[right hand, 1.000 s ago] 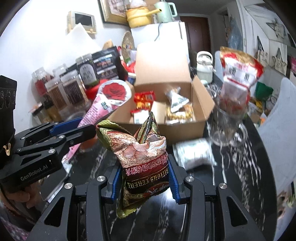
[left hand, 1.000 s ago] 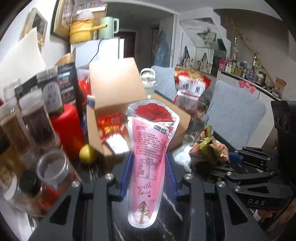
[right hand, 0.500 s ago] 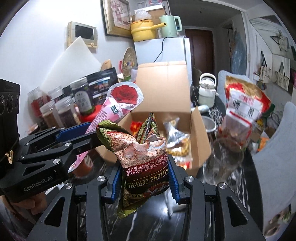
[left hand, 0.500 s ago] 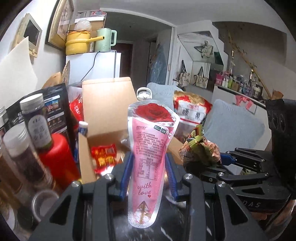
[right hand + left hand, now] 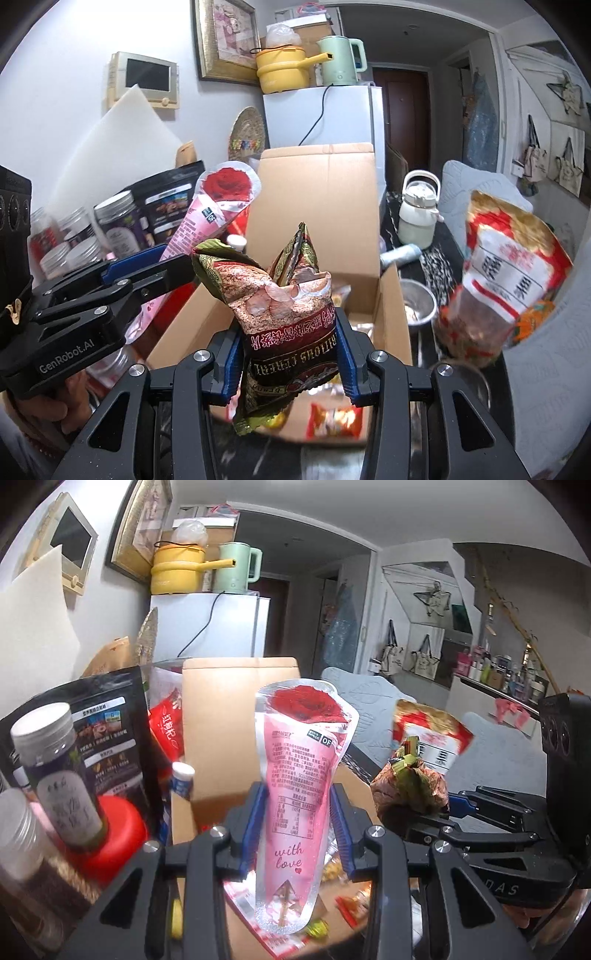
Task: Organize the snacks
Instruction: 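Carry the pink packet with the left tool while the right tool carries the cereal bag to the box, then open the left tool over the box while the right tool releases the cereal bag inside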
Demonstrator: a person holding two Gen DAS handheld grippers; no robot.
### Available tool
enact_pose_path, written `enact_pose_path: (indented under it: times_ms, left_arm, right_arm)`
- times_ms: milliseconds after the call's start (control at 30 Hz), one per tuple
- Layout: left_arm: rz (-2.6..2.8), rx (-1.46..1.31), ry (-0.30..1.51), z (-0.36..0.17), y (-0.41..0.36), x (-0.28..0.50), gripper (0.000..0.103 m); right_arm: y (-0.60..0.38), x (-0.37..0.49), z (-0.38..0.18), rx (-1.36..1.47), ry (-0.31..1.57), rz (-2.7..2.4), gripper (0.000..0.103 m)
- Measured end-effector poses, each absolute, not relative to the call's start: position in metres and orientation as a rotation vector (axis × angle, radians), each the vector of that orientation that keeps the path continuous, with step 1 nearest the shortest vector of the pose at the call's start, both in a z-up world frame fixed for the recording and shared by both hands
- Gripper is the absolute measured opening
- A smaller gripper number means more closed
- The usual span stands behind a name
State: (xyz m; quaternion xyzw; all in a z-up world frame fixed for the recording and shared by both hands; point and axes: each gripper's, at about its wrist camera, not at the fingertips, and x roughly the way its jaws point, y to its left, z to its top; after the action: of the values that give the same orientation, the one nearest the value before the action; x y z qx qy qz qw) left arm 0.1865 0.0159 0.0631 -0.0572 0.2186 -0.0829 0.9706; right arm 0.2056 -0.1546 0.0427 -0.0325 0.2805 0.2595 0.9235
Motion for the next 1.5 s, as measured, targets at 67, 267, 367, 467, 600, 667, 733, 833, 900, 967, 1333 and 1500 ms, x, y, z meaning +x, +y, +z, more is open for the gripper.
enact_pose_path:
  times_ms: [67,267,367,467,600,667,733,833,900,967,1333,1500]
  left_arm:
    - [-0.155,-0.116,0.450,0.059,0.020,0.197,0.035]
    - [-0.114,-0.111,0.503,0.040,0.030,0.224,0.035]
    - [-0.097,-0.120,0.539,0.029,0.034,0.236,0.035]
    - [-0.074,-0.119,0.577,0.018,0.037,0.247,0.035]
    - [-0.060,-0.134,0.634,0.003,0.039,0.258,0.035]
    - [-0.051,-0.139,0.657,-0.003,0.040,0.263,0.035]
    - [-0.044,-0.145,0.691,-0.011,0.040,0.269,0.035]
    - [-0.033,-0.137,0.733,-0.021,0.038,0.276,0.035]
    - [-0.023,-0.133,0.769,-0.030,0.036,0.281,0.035]
    - [-0.019,-0.143,0.797,-0.038,0.036,0.284,0.035]
    - [0.045,-0.076,0.873,-0.049,0.028,0.293,0.035]
    - [0.065,-0.066,0.865,-0.041,0.025,0.293,0.035]
  right_arm:
    - [-0.150,0.217,0.041,-0.066,0.577,0.537,0.042]
    - [-0.134,0.246,0.026,-0.061,0.602,0.555,0.042]
    - [-0.124,0.260,0.014,-0.055,0.638,0.578,0.042]
    - [-0.115,0.270,0.004,-0.073,0.656,0.573,0.042]
    - [-0.111,0.281,-0.010,-0.076,0.692,0.583,0.042]
    - [-0.110,0.287,-0.015,-0.075,0.714,0.587,0.042]
    - [-0.108,0.292,-0.020,-0.095,0.738,0.585,0.042]
    - [-0.109,0.298,-0.028,-0.107,0.765,0.570,0.043]
    - [-0.109,0.302,-0.033,-0.108,0.781,0.562,0.043]
    - [-0.109,0.307,-0.041,-0.099,0.807,0.560,0.043]
    - [-0.109,0.320,-0.061,-0.122,0.852,0.491,0.046]
    - [-0.120,0.321,-0.055,-0.067,0.855,0.441,0.066]
